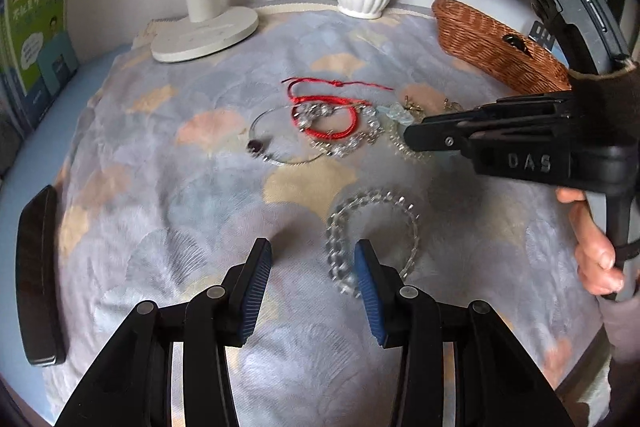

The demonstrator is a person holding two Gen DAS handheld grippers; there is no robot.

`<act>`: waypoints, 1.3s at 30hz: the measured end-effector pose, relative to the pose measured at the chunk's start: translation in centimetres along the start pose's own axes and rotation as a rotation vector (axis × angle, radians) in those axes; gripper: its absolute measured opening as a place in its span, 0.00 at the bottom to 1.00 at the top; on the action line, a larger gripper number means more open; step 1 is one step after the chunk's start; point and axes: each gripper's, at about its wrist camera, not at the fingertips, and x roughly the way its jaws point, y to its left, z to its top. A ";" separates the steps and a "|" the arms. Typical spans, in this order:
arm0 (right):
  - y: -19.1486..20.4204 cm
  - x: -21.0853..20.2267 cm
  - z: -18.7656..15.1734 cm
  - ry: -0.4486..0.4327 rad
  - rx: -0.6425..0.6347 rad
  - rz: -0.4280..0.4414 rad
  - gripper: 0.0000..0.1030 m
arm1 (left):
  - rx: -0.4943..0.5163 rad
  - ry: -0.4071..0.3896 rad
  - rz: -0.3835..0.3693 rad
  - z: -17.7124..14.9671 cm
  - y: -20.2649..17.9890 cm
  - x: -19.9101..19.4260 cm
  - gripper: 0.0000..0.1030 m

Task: Organize jewelry
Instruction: 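Grasp the clear bead bracelet with the left tool while the right tool grasps a clear hair clip, then lower the bracelet and clear clip into the basket and open both tools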

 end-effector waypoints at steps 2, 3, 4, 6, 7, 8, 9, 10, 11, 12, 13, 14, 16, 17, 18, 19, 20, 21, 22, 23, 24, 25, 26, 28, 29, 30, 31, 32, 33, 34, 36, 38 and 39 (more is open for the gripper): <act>0.4 -0.4 -0.3 -0.005 -0.025 -0.033 0.12 | 0.016 -0.008 0.010 0.3 -0.6 0.3 0.35; 0.5 -0.8 -0.5 -0.015 -0.035 -0.047 0.12 | 0.027 -0.010 0.016 0.4 -0.9 0.3 0.24; 0.5 -1.3 -0.7 -0.025 -0.037 -0.051 0.12 | 0.029 -0.007 0.010 0.4 -1.1 0.2 0.16; 0.2 -2.8 -1.3 -0.049 -0.024 -0.036 0.12 | 0.022 0.005 -0.016 0.6 -1.2 0.0 0.08; -0.1 -3.8 -1.7 -0.066 -0.014 -0.027 0.12 | 0.019 -0.004 -0.028 0.6 -1.3 -0.2 0.08; -0.3 -4.4 -1.9 -0.076 -0.008 -0.020 0.12 | 0.017 -0.013 -0.041 0.6 -1.3 -0.5 0.08; -0.6 -5.2 -2.3 -0.089 0.003 -0.010 0.12 | 0.011 -0.026 -0.070 0.6 -1.2 -0.8 0.08; -0.9 -5.7 -2.6 -0.097 0.013 -0.005 0.12 | 0.001 -0.036 -0.105 0.7 -1.1 -1.1 0.08; -1.3 -6.4 -3.0 -0.105 0.029 -0.001 0.12 | -0.009 -0.044 -0.138 0.8 -1.0 -1.4 0.08; -1.7 -6.9 -3.3 -0.110 0.041 0.003 0.12 | -0.020 -0.055 -0.178 1.0 -1.0 -1.8 0.08; -2.2 -7.4 -3.6 -0.115 0.057 0.010 0.12 | -0.025 -0.064 -0.202 1.2 -1.1 -2.2 0.08; -2.5 -7.7 -3.9 -0.118 0.067 0.012 0.12 | -0.027 -0.074 -0.223 1.4 -1.2 -2.6 0.08; -3.4 -8.6 -4.5 -0.129 0.086 -0.001 0.12 | -0.023 -0.096 -0.263 1.9 -1.6 -3.4 0.08; -3.7 -8.8 -4.7 -0.133 0.091 -0.008 0.12 | -0.021 -0.104 -0.275 2.1 -1.8 -3.9 0.08; -4.2 -9.1 -5.0 -0.136 0.103 -0.014 0.12 | -0.021 -0.113 -0.291 2.4 -2.0 -4.3 0.08; -4.7 -9.4 -5.4 -0.139 0.119 -0.009 0.12 | -0.022 -0.120 -0.305 2.5 -2.1 -4.7 0.08; -5.1 -9.6 -5.7 -0.141 0.129 -0.004 0.12 | -0.022 -0.126 -0.316 2.9 -2.2 -4.9 0.08; -5.6 -9.9 -6.0 -0.146 0.142 0.000 0.12 | -0.015 -0.134 -0.318 3.2 -2.4 -5.3 0.08; -6.0 -10.2 -6.3 -0.151 0.152 -0.001 0.12 | -0.008 -0.139 -0.318 3.4 -2.7 -5.5 0.08; -6.5 -10.5 -6.6 -0.155 0.160 -0.004 0.12 | -0.001 -0.143 -0.320 3.6 -3.0 -5.8 0.08; -6.8 -10.8 -6.8 -0.161 0.167 -0.006 0.12 | 0.009 -0.147 -0.326 3.9 -3.4 -6.1 0.08; -7.2 -11.2 -7.0 -0.170 0.177 -0.006 0.12 | 0.015 -0.151 -0.329 4.1 -3.6 -6.3 0.08; -7.6 -11.5 -7.3 -0.178 0.185 -0.008 0.12 | 0.023 -0.155 -0.335 4.4 -3.9 -6.5 0.08; -8.3 -12.4 -7.7 -0.194 0.198 -0.017 0.12 | 0.039 -0.162 -0.355 5.2 -4.7 -7.0 0.08; -8.7 -12.8 -7.8 -0.203 0.204 -0.025 0.12 | 0.047 -0.166 -0.363 5.7 -5.1 -7.2 0.08; -9.0 -13.3 -7.9 -0.211 0.209 -0.032 0.12 | 0.061 -0.172 -0.368 6.5 -5.7 -7.3 0.08; -9.5 -14.0 -8.0 -0.224 0.215 -0.043 0.12 | 0.073 -0.176 -0.371 7.1 -6.3 -7.4 0.08; -10.0 -14.5 -8.1 -0.232 0.218 -0.050 0.12 | 0.091 -0.182 -0.377 7.9 -7.0 -7.6 0.08; -10.6 -15.3 -8.1 -0.249 0.224 -0.063 0.12 | 0.111 -0.188 -0.382 8.8 -7.9 -7.8 0.08; -11.1 -16.0 -8.1 -0.261 0.229 -0.073 0.12 | 0.131 -0.193 -0.384 9.6 -8.7 -7.9 0.08; -12.8 -17.8 -8.1 -0.296 0.249 -0.107 0.12 | 0.173 -0.206 -0.387 11.5 -10.8 -8.0 0.08; -14.6 -19.2 -7.9 -0.318 0.273 -0.136 0.12 | 0.206 -0.211 -0.398 13.6 -12.7 -7.8 0.08; -15.8 -20.0 -7.8 -0.332 0.292 -0.155 0.12 | 0.224 -0.213 -0.403 14.8 -13.9 -7.4 0.08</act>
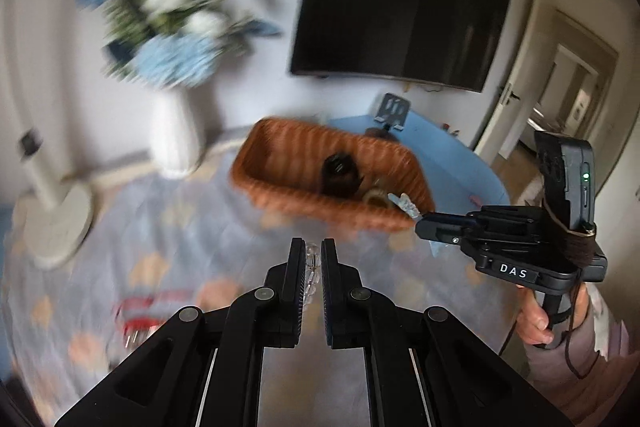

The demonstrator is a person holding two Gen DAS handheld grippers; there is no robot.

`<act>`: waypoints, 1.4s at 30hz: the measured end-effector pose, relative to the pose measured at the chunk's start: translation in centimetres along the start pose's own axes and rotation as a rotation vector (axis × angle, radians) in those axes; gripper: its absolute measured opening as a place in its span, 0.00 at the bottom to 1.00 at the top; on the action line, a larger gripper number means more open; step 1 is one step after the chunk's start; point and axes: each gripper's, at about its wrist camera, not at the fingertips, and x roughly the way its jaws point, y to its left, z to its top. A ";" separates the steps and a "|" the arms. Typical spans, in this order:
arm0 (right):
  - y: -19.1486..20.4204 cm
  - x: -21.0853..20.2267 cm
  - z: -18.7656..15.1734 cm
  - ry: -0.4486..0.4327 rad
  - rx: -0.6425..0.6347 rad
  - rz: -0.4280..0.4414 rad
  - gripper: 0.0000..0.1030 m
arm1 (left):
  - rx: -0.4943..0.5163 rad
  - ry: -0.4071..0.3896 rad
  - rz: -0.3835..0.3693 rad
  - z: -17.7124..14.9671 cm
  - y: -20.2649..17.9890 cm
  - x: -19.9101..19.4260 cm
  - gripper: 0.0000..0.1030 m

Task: Organize jewelry
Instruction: 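Lower the bracelet and clear clip into the basket and open both tools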

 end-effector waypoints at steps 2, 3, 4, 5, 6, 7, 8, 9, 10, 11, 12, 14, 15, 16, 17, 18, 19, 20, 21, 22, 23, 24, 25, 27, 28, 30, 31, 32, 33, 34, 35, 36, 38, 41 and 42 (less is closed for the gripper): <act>-1.9 -0.4 1.2 -0.020 0.030 -0.032 0.12 | 0.026 0.004 -0.014 2.0 -1.0 1.8 0.08; -3.1 -0.5 1.9 -0.029 0.050 -0.046 0.12 | 0.037 0.008 -0.023 3.2 -1.5 2.8 0.08; -4.3 -0.4 2.6 -0.034 0.070 -0.056 0.12 | 0.041 0.013 -0.028 4.2 -1.9 3.9 0.08; -5.0 -0.3 3.0 -0.036 0.084 -0.062 0.12 | 0.046 0.019 -0.040 5.1 -2.3 5.0 0.08; -6.0 0.1 3.4 -0.036 0.103 -0.069 0.12 | 0.046 0.028 -0.058 6.0 -2.6 6.2 0.08; -7.2 0.7 4.0 -0.033 0.127 -0.080 0.12 | 0.046 0.038 -0.077 6.8 -2.9 7.4 0.08; -7.8 1.2 4.3 -0.030 0.140 -0.084 0.12 | 0.050 0.049 -0.095 7.6 -3.2 8.9 0.08; -8.8 2.0 4.7 -0.023 0.160 -0.088 0.12 | 0.054 0.058 -0.106 8.1 -3.6 10.0 0.08; -9.3 2.7 4.9 -0.016 0.172 -0.088 0.12 | 0.056 0.064 -0.111 8.2 -3.9 10.8 0.08; -10.0 3.4 5.2 -0.007 0.185 -0.087 0.12 | 0.060 0.073 -0.113 8.5 -4.2 11.8 0.08; -10.6 4.3 5.4 0.005 0.195 -0.086 0.12 | 0.065 0.077 -0.111 8.7 -4.4 12.7 0.08; -11.3 6.0 5.8 0.026 0.199 -0.094 0.12 | 0.073 0.073 -0.099 8.9 -4.4 13.9 0.08; -11.4 6.6 5.9 0.034 0.197 -0.098 0.12 | 0.070 0.070 -0.091 9.0 -3.9 14.5 0.08; -11.6 7.3 5.9 0.042 0.196 -0.103 0.12 | 0.061 0.075 -0.089 9.0 -3.4 15.0 0.08; -11.6 8.0 6.0 0.052 0.192 -0.110 0.12 | 0.050 0.084 -0.081 9.0 -2.7 15.6 0.08; -11.6 8.8 6.1 0.064 0.188 -0.118 0.12 | 0.036 0.100 -0.062 8.9 -1.7 16.3 0.08; -11.6 9.4 6.1 0.075 0.183 -0.124 0.12 | 0.021 0.118 -0.054 8.7 -0.9 17.0 0.08; -11.6 10.0 6.1 0.083 0.180 -0.123 0.12 | 0.003 0.132 -0.054 8.4 0.1 17.4 0.08; -11.6 10.5 6.1 0.088 0.179 -0.121 0.12 | -0.024 0.146 -0.050 8.2 1.2 17.9 0.08; -11.6 10.8 6.1 0.093 0.176 -0.121 0.12 | -0.043 0.155 -0.054 8.0 2.0 18.3 0.08; -11.6 11.2 6.0 0.099 0.174 -0.122 0.12 | -0.061 0.163 -0.063 7.9 2.6 18.5 0.08; -11.5 11.6 6.0 0.108 0.172 -0.128 0.12 | -0.073 0.166 -0.069 7.8 3.0 18.8 0.08; -11.5 12.0 6.0 0.119 0.170 -0.139 0.12 | -0.074 0.166 -0.068 7.8 3.2 18.9 0.08; -11.4 12.5 5.9 0.136 0.166 -0.161 0.12 | -0.075 0.169 -0.057 7.9 3.6 19.3 0.08; -11.4 12.8 5.9 0.142 0.165 -0.168 0.12 | -0.075 0.173 -0.045 7.8 3.9 19.6 0.08; -11.5 13.2 5.9 0.151 0.172 -0.167 0.12 | -0.081 0.180 -0.009 7.8 4.7 20.3 0.08; -11.5 13.3 5.9 0.151 0.175 -0.167 0.12 | -0.091 0.186 0.000 7.7 5.1 20.6 0.08; -11.7 13.2 5.9 0.145 0.181 -0.170 0.12 | -0.094 0.190 0.004 7.7 5.4 20.9 0.07; -11.8 13.1 5.9 0.140 0.188 -0.171 0.13 | -0.098 0.190 0.007 7.6 5.6 21.0 0.08; -11.9 13.0 5.9 0.137 0.197 -0.164 0.14 | -0.104 0.189 0.007 7.5 6.0 20.8 0.09; -12.0 12.7 6.0 0.134 0.205 -0.151 0.15 | -0.110 0.190 -0.001 7.4 6.1 20.8 0.14; -12.1 12.5 6.0 0.130 0.214 -0.140 0.16 | -0.113 0.188 -0.020 7.3 6.2 20.5 0.21; -12.2 11.9 5.9 0.119 0.229 -0.128 0.21 | -0.116 0.177 -0.039 7.1 6.3 19.5 0.35; -11.6 10.3 5.8 0.099 0.231 -0.119 0.24 | -0.094 0.143 -0.003 6.7 6.1 16.8 0.42; -11.2 9.7 5.7 0.091 0.226 -0.115 0.24 | -0.087 0.136 0.007 6.5 6.1 16.0 0.42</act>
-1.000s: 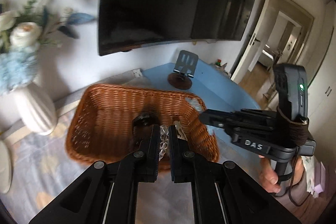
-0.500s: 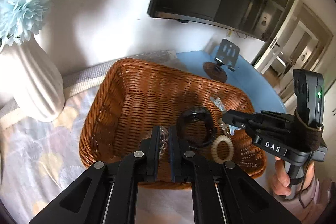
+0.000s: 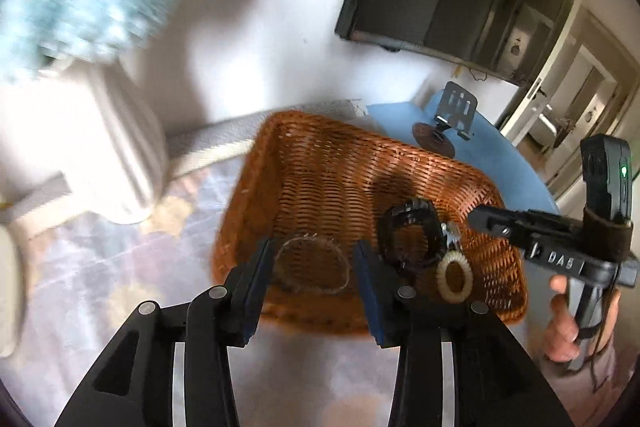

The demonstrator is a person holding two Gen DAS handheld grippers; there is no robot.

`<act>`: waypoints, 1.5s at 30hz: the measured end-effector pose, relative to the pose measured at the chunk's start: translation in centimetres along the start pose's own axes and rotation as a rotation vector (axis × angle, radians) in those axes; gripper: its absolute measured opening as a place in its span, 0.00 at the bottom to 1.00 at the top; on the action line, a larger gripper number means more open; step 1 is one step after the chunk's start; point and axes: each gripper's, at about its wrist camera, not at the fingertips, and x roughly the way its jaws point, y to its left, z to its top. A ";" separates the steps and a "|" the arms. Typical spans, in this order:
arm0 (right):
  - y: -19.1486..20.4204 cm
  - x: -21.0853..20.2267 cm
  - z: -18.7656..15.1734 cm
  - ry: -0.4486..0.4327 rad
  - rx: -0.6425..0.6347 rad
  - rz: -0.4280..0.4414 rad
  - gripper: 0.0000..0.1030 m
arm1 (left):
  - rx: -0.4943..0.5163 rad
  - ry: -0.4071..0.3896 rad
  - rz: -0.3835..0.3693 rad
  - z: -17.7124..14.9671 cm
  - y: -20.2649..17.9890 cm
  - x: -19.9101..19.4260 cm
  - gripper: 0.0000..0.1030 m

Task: Organize jewelry
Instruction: 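Lower the bracelet and clear clip into the basket and open both tools, then grasp the clear coil hair tie with the left tool while the right tool grasps a gold earring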

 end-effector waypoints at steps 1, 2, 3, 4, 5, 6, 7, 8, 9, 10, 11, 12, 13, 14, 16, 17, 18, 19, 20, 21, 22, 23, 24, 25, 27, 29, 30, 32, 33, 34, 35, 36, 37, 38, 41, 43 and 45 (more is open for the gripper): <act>0.4 -0.6 -0.2 -0.009 -0.005 0.008 0.24 | 0.005 -0.009 0.010 -0.3 0.1 -1.1 0.42; 0.7 -1.3 -0.4 -0.018 -0.011 0.019 0.25 | 0.006 -0.020 0.016 -0.7 0.2 -2.2 0.42; 1.2 -1.9 -0.6 -0.026 -0.017 0.029 0.25 | 0.005 -0.033 0.023 -1.2 0.5 -3.6 0.42; 1.7 -2.4 -0.8 -0.034 -0.025 0.039 0.26 | 0.002 -0.044 0.032 -1.7 0.8 -4.8 0.42; 2.5 -3.0 -1.0 -0.042 -0.035 0.049 0.27 | -0.002 -0.055 0.043 -2.3 1.2 -6.0 0.42; 3.4 -3.6 -1.3 -0.050 -0.049 0.062 0.29 | -0.009 -0.066 0.056 -2.9 1.6 -7.3 0.42; 4.2 -4.2 -1.5 -0.057 -0.061 0.073 0.30 | -0.017 -0.074 0.067 -3.5 2.1 -8.4 0.42; 5.1 -4.7 -1.8 -0.063 -0.077 0.088 0.31 | -0.028 -0.084 0.079 -4.2 2.7 -9.5 0.42; 6.3 -5.2 -2.3 -0.068 -0.096 0.106 0.31 | -0.042 -0.097 0.094 -5.0 3.4 -10.7 0.42; 7.5 -5.7 -2.7 -0.071 -0.118 0.126 0.31 | -0.057 -0.105 0.104 -5.8 4.0 -11.7 0.42; 8.5 -5.9 -3.0 -0.072 -0.135 0.138 0.32 | -0.070 -0.112 0.108 -6.6 4.6 -12.6 0.42; 9.7 -6.1 -3.5 -0.073 -0.158 0.149 0.32 | -0.082 -0.119 0.106 -7.6 5.3 -13.6 0.42; 11.0 -6.2 -4.0 -0.073 -0.183 0.160 0.32 | -0.094 -0.125 0.105 -8.7 5.9 -14.4 0.42; 11.9 -6.2 -4.4 -0.071 -0.202 0.169 0.32 | -0.104 -0.129 0.106 -9.5 6.4 -14.9 0.42; 14.0 -5.9 -5.6 -0.057 -0.241 0.190 0.33 | -0.130 -0.125 0.093 -11.5 7.3 -15.9 0.42; 14.7 -5.5 -6.1 -0.048 -0.251 0.198 0.33 | -0.144 -0.120 0.083 -12.5 7.6 -16.2 0.42; 15.4 -4.9 -6.6 -0.033 -0.258 0.211 0.33 | -0.157 -0.113 0.070 -13.6 7.9 -16.4 0.42; 16.0 -4.4 -7.1 -0.017 -0.263 0.222 0.33 | -0.168 -0.100 0.058 -14.8 8.1 -16.4 0.42; 16.6 -3.5 -7.6 0.005 -0.265 0.235 0.33 | -0.178 -0.084 0.046 -15.8 8.2 -16.3 0.42; 17.1 -2.6 -8.2 0.030 -0.266 0.244 0.33 | -0.196 -0.061 0.027 -17.0 8.4 -15.8 0.42; 17.6 -1.5 -8.7 0.057 -0.268 0.251 0.33 | -0.212 -0.046 0.008 -17.7 8.5 -15.3 0.42; 17.8 -0.9 -9.1 0.070 -0.269 0.254 0.33 | -0.230 -0.029 -0.018 -18.4 8.6 -14.7 0.42; 18.2 0.1 -9.5 0.089 -0.272 0.258 0.33 | -0.252 -0.010 -0.047 -19.2 8.8 -14.0 0.42; 18.4 1.0 -9.9 0.104 -0.278 0.258 0.33 | -0.270 0.015 -0.060 -19.8 8.9 -13.2 0.42; 18.7 2.3 -10.5 0.118 -0.290 0.258 0.33 | -0.297 0.055 -0.063 -20.5 9.0 -11.6 0.42; 19.0 3.0 -11.1 0.123 -0.311 0.259 0.33 | -0.314 0.076 -0.054 -20.8 9.0 -10.7 0.42; 19.0 3.3 -11.4 0.119 -0.325 0.265 0.33 | -0.315 0.080 -0.049 -20.9 8.9 -10.3 0.42; 19.1 3.6 -11.7 0.116 -0.340 0.275 0.33 | -0.317 0.079 -0.026 -20.8 9.0 -9.8 0.42; 19.0 3.7 -11.9 0.114 -0.346 0.278 0.33 | -0.313 0.074 -0.008 -20.7 8.9 -9.6 0.42; 19.0 3.8 -12.0 0.112 -0.352 0.281 0.33 | -0.307 0.074 0.001 -20.5 8.8 -9.5 0.42; 18.9 3.9 -12.0 0.113 -0.356 0.283 0.33 | -0.304 0.072 0.009 -20.4 8.7 -9.4 0.42; 18.9 4.0 -12.1 0.115 -0.359 0.283 0.33 | -0.301 0.072 0.013 -20.4 8.7 -9.3 0.42; 18.9 4.2 -12.1 0.120 -0.362 0.283 0.33 | -0.296 0.073 0.020 -20.2 8.7 -9.1 0.42; 18.9 4.4 -12.2 0.127 -0.362 0.289 0.33 | -0.291 0.073 0.028 -20.0 8.6 -8.9 0.42; 18.9 4.8 -12.5 0.153 -0.372 0.302 0.33 | -0.270 0.080 0.060 -19.1 8.6 -8.3 0.41; 19.2 4.6 -12.8 0.151 -0.401 0.298 0.33 | -0.241 0.083 0.091 -18.5 8.5 -7.7 0.41; 19.7 4.3 -12.9 0.148 -0.437 0.292 0.33 | -0.195 0.084 0.141 -18.3 7.8 -7.3 0.37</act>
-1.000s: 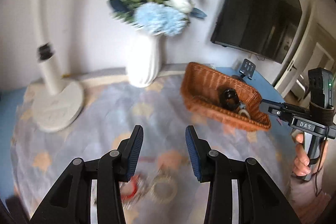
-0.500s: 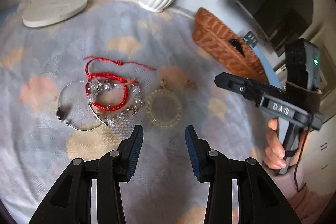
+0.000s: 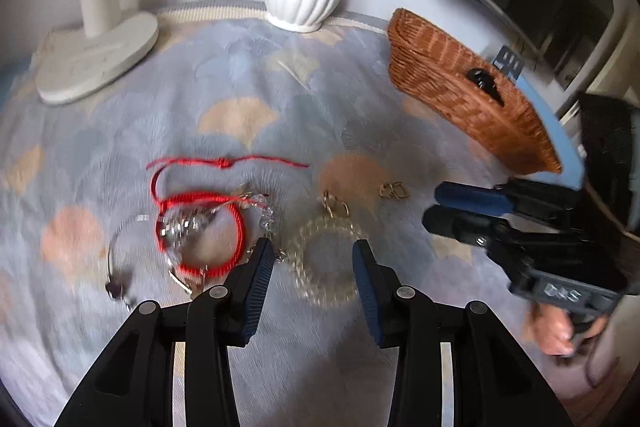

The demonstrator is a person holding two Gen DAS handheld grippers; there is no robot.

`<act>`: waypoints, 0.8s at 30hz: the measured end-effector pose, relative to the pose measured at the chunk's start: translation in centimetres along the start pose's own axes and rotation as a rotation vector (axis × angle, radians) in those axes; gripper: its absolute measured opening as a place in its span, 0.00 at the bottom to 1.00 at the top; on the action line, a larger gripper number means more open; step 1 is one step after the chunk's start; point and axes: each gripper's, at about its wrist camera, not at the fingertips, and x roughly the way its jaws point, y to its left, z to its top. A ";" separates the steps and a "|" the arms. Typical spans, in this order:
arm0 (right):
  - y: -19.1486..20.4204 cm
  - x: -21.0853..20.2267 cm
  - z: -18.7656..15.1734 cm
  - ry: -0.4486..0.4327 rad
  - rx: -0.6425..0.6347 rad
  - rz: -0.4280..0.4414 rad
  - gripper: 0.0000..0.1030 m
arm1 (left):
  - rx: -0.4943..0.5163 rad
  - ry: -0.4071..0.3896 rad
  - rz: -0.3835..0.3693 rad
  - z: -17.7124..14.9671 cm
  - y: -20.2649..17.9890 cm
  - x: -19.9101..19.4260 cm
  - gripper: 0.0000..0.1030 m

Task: Organize jewelry
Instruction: 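Grasp the clear coil hair tie with the left tool while the right tool grasps a gold earring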

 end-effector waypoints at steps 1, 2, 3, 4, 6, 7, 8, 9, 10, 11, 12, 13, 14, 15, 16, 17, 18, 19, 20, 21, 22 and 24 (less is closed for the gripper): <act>0.4 0.0 0.2 0.012 -0.029 -0.012 0.33 | 0.019 -0.004 0.024 0.0 -0.3 0.1 0.36; 0.7 0.0 0.3 0.020 -0.047 -0.022 0.33 | 0.040 -0.007 0.044 0.0 -0.7 0.2 0.35; 1.0 0.0 0.5 0.031 -0.081 -0.037 0.33 | 0.059 -0.010 0.059 -0.1 -0.9 0.2 0.35; 1.5 0.1 0.9 0.040 -0.122 -0.050 0.33 | 0.071 -0.012 0.066 -0.3 -1.0 0.1 0.35; 2.0 0.4 1.4 0.053 -0.179 -0.070 0.32 | 0.086 -0.014 0.070 -0.6 -1.2 0.0 0.35; 2.2 0.9 1.7 0.061 -0.205 -0.085 0.32 | 0.087 -0.015 0.070 -0.6 -1.2 -0.1 0.35; 2.4 1.4 1.9 0.068 -0.225 -0.087 0.32 | 0.088 -0.016 0.068 -0.6 -1.1 -0.1 0.35; 2.6 1.8 2.1 0.073 -0.244 -0.085 0.32 | 0.088 -0.016 0.064 -0.6 -1.0 -0.2 0.35; 2.8 2.4 2.2 0.081 -0.268 -0.089 0.31 | 0.086 -0.015 0.060 -0.6 -0.9 -0.3 0.35; 2.9 2.7 2.2 0.083 -0.281 -0.100 0.28 | 0.085 -0.015 0.055 -0.7 -0.8 -0.3 0.35; 3.0 3.3 2.3 0.083 -0.296 -0.120 0.24 | 0.084 -0.015 0.051 -0.6 -0.8 -0.2 0.35; 3.0 3.6 2.3 0.085 -0.302 -0.128 0.21 | 0.085 -0.016 0.049 -0.6 -0.9 -0.2 0.35; 2.9 4.0 2.4 0.078 -0.303 -0.124 0.20 | 0.090 -0.017 0.049 -0.7 -0.8 -0.3 0.35; 2.8 4.0 2.5 0.069 -0.301 -0.121 0.15 | 0.096 -0.019 0.051 -0.8 -0.9 -0.3 0.35; 2.8 4.2 2.6 0.069 -0.296 -0.115 0.12 | 0.099 -0.022 0.054 -0.9 -1.0 -0.3 0.35; 2.7 4.2 2.6 0.065 -0.294 -0.109 0.12 | 0.103 -0.025 0.057 -0.9 -1.1 -0.3 0.35; 2.7 4.1 2.5 0.062 -0.300 -0.113 0.12 | 0.108 -0.027 0.062 -0.9 -1.2 -0.3 0.34; 2.8 4.0 2.3 0.058 -0.307 -0.119 0.12 | 0.113 -0.030 0.073 -1.0 -1.3 -0.3 0.31; 3.0 3.9 2.1 0.055 -0.312 -0.124 0.12 | 0.123 -0.035 0.099 -1.1 -1.4 -0.3 0.21; 3.1 3.8 2.0 0.055 -0.312 -0.123 0.12 | 0.129 -0.037 0.114 -1.1 -1.5 -0.3 0.10; 3.2 3.7 1.8 0.056 -0.308 -0.120 0.12 | 0.130 -0.036 0.112 -1.1 -1.5 -0.3 0.09; 3.2 3.0 1.6 0.048 -0.294 -0.110 0.12 | 0.121 -0.029 0.078 -1.3 -1.4 -0.4 0.09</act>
